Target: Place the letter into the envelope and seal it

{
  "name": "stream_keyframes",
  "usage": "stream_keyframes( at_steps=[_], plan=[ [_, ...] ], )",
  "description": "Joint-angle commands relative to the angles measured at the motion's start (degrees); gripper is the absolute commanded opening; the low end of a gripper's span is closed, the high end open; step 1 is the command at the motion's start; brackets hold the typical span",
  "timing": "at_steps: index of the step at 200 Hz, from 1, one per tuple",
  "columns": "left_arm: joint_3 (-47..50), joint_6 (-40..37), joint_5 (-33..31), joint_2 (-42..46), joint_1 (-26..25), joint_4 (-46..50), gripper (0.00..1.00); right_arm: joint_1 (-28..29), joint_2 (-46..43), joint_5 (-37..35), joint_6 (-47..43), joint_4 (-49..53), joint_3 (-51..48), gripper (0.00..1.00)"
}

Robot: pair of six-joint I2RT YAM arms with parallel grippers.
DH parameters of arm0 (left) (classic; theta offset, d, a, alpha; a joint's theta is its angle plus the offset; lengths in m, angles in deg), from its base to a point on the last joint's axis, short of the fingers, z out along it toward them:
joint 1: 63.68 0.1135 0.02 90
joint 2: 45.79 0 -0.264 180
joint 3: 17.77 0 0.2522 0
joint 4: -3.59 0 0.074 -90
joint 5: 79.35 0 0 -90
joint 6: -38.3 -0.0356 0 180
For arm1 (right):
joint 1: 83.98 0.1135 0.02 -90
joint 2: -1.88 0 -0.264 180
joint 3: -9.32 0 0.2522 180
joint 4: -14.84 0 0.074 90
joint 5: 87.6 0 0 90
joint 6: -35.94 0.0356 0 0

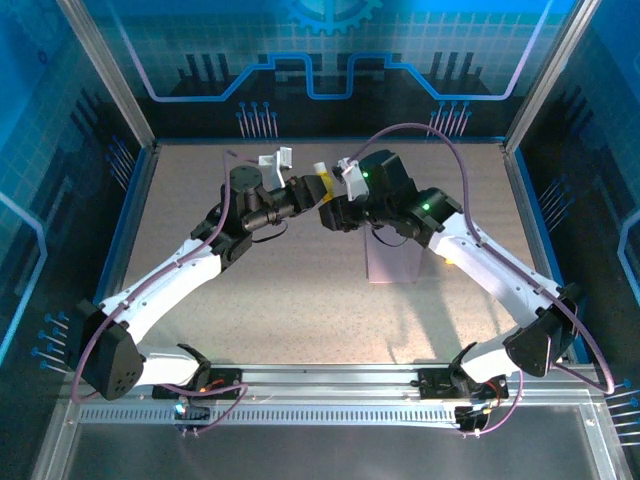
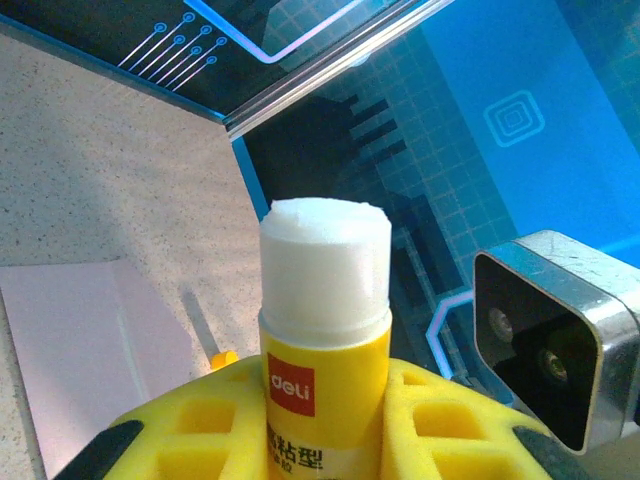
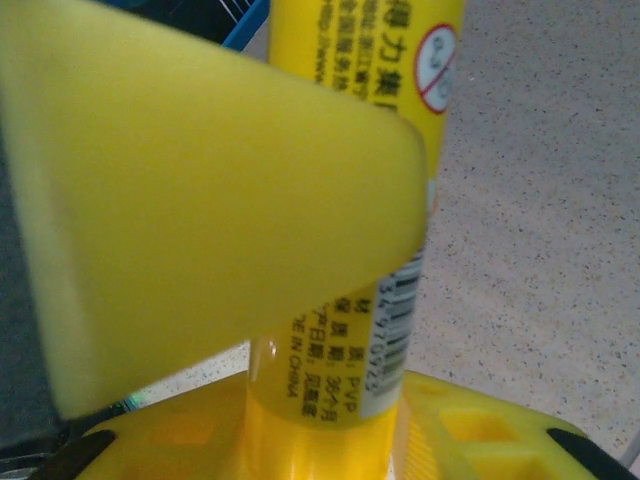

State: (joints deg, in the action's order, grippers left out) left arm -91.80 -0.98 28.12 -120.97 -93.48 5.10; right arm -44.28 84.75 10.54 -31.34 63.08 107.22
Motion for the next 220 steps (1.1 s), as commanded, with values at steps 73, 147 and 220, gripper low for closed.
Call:
stream_keyframes(
  at_steps=[73,147,220],
  plan=[
    [1.9,1.7,2.1,0.6,-0.4,-6.3,0.00,-1.9,-3.5,5.9,1.5,-6.4,-0.7,0.15],
    [5.5,2.1,15.0,1.2,-0.3,-18.7,0.00,-10.4,-8.8,33.8,5.0,-17.4,-4.7,0.14],
    [5.3,10.3,25.3,-3.9,-0.3,-37.1,0.00,-14.0,-10.8,50.3,20.5,-41.2,-9.8,0.15]
  ],
)
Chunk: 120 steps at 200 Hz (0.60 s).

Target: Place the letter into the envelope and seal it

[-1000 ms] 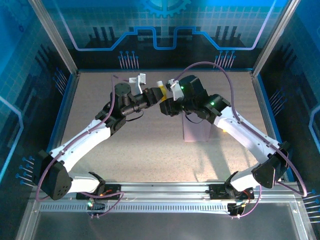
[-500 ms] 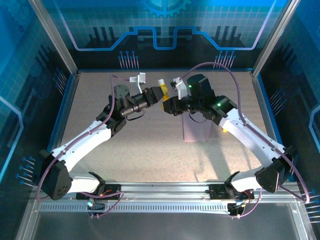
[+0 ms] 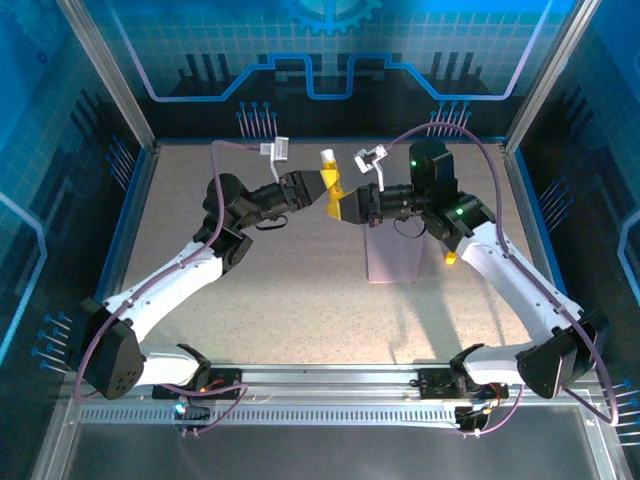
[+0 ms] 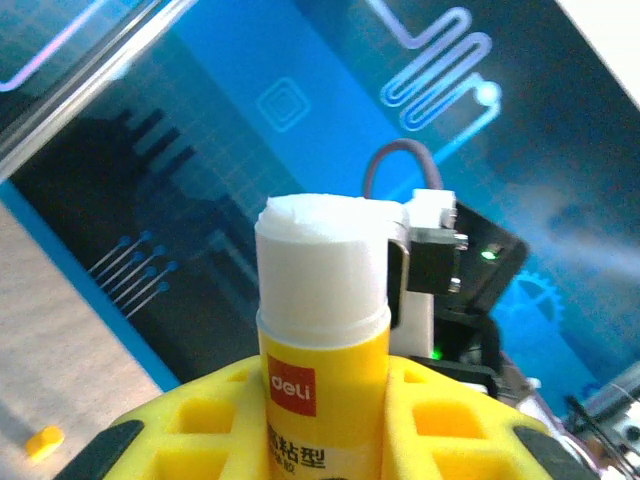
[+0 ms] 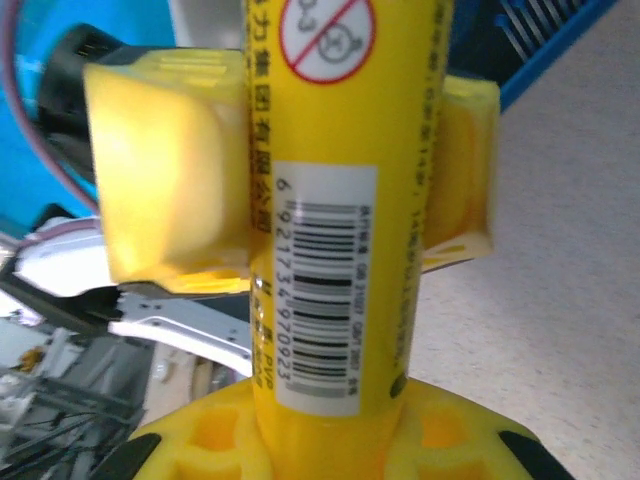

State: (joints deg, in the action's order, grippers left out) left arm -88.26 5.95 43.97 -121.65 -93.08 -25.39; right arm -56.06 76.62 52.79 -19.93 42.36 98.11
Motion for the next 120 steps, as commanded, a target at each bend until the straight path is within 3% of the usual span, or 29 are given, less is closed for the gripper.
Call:
stream_keyframes(
  at_steps=[1,38,76,101,120],
  plan=[
    [1.8,3.6,9.5,-3.3,-0.7,-6.8,0.00,-2.3,-2.6,8.2,9.4,-20.9,-0.8,0.15],
    [1.7,5.6,10.3,-4.8,-0.7,-9.9,0.00,-3.5,-2.8,10.3,14.4,-27.6,-1.6,0.15],
    [1.2,4.4,10.1,-4.5,-0.6,-8.1,0.00,-3.8,-2.8,9.5,12.9,-24.6,-1.0,0.16],
    [0.4,3.0,9.7,-4.2,-0.4,-5.4,0.00,-3.8,-3.3,5.8,7.0,-14.2,0.5,0.24],
    [-0.3,2.4,9.2,-4.1,0.4,-3.9,0.00,-3.8,-3.3,-1.7,-0.4,2.5,4.3,0.35]
  ],
)
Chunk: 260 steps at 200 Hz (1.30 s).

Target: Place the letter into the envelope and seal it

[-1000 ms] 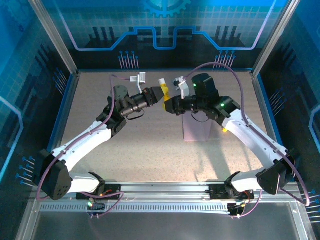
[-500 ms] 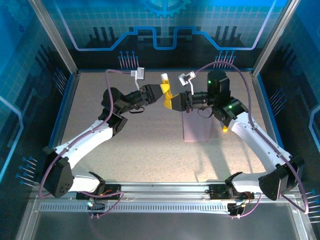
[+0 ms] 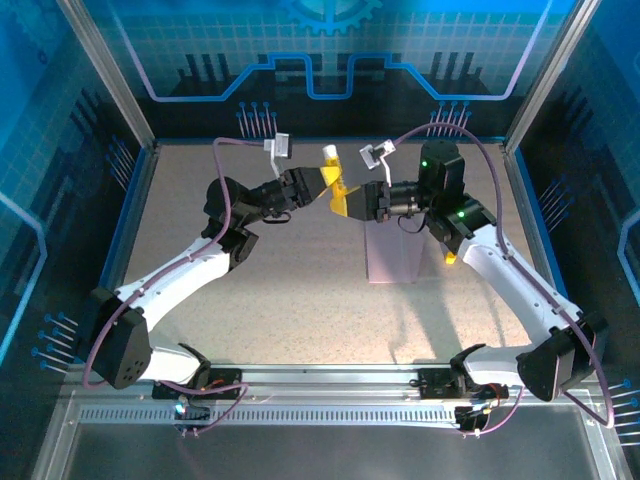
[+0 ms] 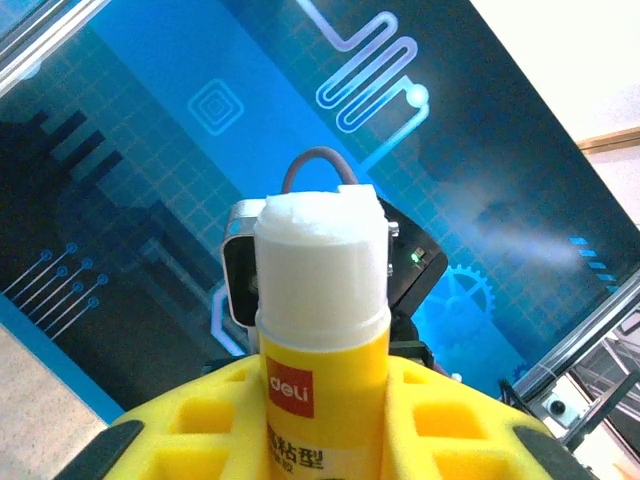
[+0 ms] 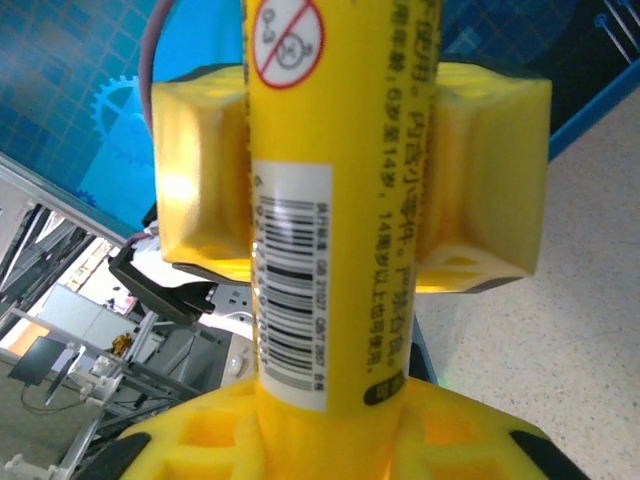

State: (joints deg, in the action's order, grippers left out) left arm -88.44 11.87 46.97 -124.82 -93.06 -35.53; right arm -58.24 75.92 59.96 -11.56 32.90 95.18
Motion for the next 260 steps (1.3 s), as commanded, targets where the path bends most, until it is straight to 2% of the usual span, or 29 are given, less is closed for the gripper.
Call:
stream_keyframes(
  at_steps=[1,10,21,44,71,84,102,124,155,197,229,260],
  plan=[
    [-0.1,-3.5,6.2,-1.0,0.5,6.3,0.00,-1.6,-2.6,-9.3,-9.4,12.8,7.6,0.35],
    [-0.5,-3.6,6.1,-1.1,1.1,6.9,0.00,-1.4,-2.0,-11.9,-13.0,21.1,9.8,0.41],
    [-0.9,-3.9,5.5,-1.1,1.9,8.4,0.00,-1.2,-1.9,-14.3,-14.8,26.5,11.1,0.49],
    [-1.8,-6.1,3.4,-0.7,3.3,13.8,0.00,-0.8,-2.4,-18.0,-16.0,32.6,11.7,0.58],
    [-4.0,-11.3,-2.4,0.4,3.9,25.1,0.00,1.7,-1.6,-31.5,-18.1,42.2,14.6,0.72],
    [-6.0,-14.5,-6.4,0.8,3.7,33.2,0.00,3.9,-0.6,-37.9,-18.5,44.9,16.0,0.74],
    [-8.3,-18.5,-13.4,1.5,2.6,42.5,0.00,7.8,1.3,-45.9,-17.8,45.6,17.1,0.75],
    [-10.3,-21.0,-19.8,2.4,0.6,49.1,0.00,12.2,4.1,-54.8,-16.7,45.2,18.5,0.74],
    [-10.6,-20.7,-23.1,3.4,-1.0,51.3,0.00,16.3,7.5,-62.8,-17.1,43.3,20.5,0.71],
    [-9.9,-19.7,-22.9,4.1,-1.5,51.2,0.00,16.8,10.8,-63.4,-18.3,40.3,22.6,0.63],
    [-8.8,-18.3,-22.4,4.6,-1.6,49.8,0.00,16.8,12.4,-62.7,-18.6,38.8,23.4,0.52],
    [-8.2,-17.4,-22.1,4.8,-1.6,48.6,0.00,16.8,13.5,-61.8,-18.6,38.3,23.6,0.51]
  ],
)
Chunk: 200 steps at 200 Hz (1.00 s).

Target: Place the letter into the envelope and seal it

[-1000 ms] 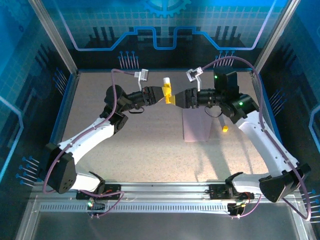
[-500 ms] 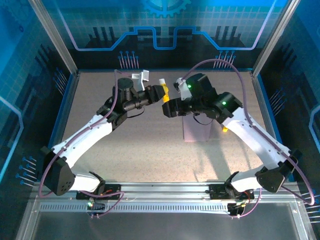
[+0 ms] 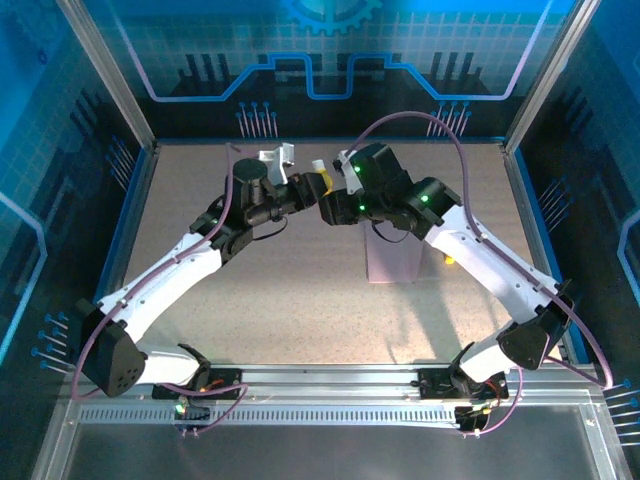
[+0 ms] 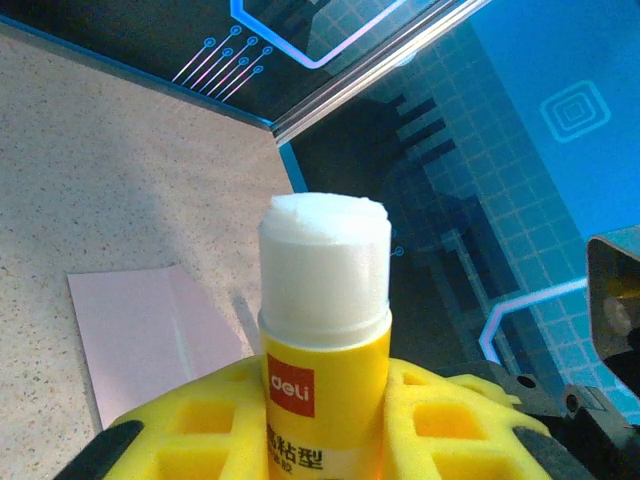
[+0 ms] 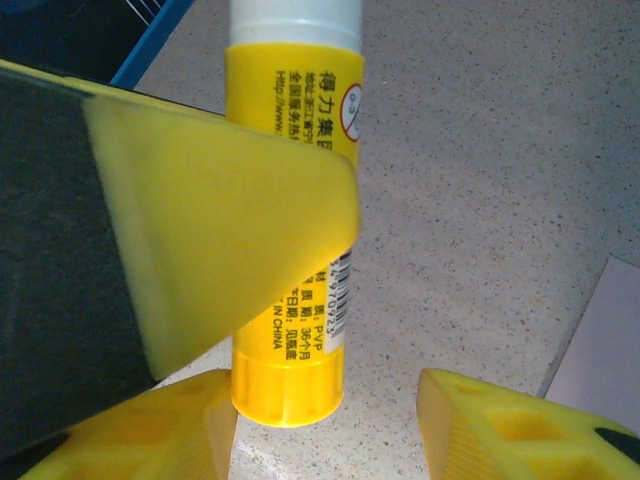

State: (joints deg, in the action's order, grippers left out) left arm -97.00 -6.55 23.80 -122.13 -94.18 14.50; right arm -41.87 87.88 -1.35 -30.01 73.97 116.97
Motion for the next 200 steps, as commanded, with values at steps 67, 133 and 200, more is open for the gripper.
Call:
stream_keyframes(
  at_steps=[67,133,200],
  plan=[
    [0.8,3.6,2.8,1.4,-0.5,-4.1,0.00,0.4,1.6,-0.2,0.1,-4.2,0.5,0.45],
    [2.6,5.2,4.5,1.5,-0.5,-6.2,0.00,-0.4,-0.7,1.2,-0.2,-8.4,-2.3,0.23],
    [6.9,3.2,9.5,4.4,-0.5,-11.9,0.00,-3.7,-6.0,12.6,-0.4,-16.1,-6.8,0.15]
  ],
)
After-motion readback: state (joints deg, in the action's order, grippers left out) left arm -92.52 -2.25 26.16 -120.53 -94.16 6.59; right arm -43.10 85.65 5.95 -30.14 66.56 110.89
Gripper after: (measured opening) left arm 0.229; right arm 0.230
